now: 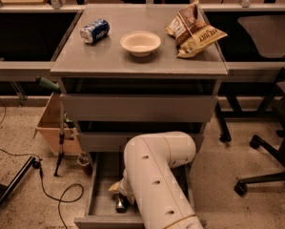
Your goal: Pick redbull can from bottom drawer and place on counter
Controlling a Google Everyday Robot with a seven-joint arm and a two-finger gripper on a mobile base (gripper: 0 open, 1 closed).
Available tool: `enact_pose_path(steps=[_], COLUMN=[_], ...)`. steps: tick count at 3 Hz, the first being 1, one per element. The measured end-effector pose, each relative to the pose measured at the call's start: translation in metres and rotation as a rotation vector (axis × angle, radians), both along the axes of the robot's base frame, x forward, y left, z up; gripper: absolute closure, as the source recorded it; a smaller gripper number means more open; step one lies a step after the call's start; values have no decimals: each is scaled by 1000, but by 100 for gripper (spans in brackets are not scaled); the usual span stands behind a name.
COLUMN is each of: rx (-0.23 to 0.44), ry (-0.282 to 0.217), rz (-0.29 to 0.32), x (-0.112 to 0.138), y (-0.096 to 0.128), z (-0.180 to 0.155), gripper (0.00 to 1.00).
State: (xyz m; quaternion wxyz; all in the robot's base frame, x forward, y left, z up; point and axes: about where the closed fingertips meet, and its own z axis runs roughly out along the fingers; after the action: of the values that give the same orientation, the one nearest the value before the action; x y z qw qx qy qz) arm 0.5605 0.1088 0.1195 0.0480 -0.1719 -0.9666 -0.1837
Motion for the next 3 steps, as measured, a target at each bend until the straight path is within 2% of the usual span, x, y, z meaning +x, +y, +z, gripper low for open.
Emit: enact_pose_path(steps=[1,2,3], rx=[-29,-49,-48], ry=[12,32,36], rz=[16,11,5], x=[3,-1,-2], y=[4,4,4], z=[-2,-3,-3], gripper=[48,79,99])
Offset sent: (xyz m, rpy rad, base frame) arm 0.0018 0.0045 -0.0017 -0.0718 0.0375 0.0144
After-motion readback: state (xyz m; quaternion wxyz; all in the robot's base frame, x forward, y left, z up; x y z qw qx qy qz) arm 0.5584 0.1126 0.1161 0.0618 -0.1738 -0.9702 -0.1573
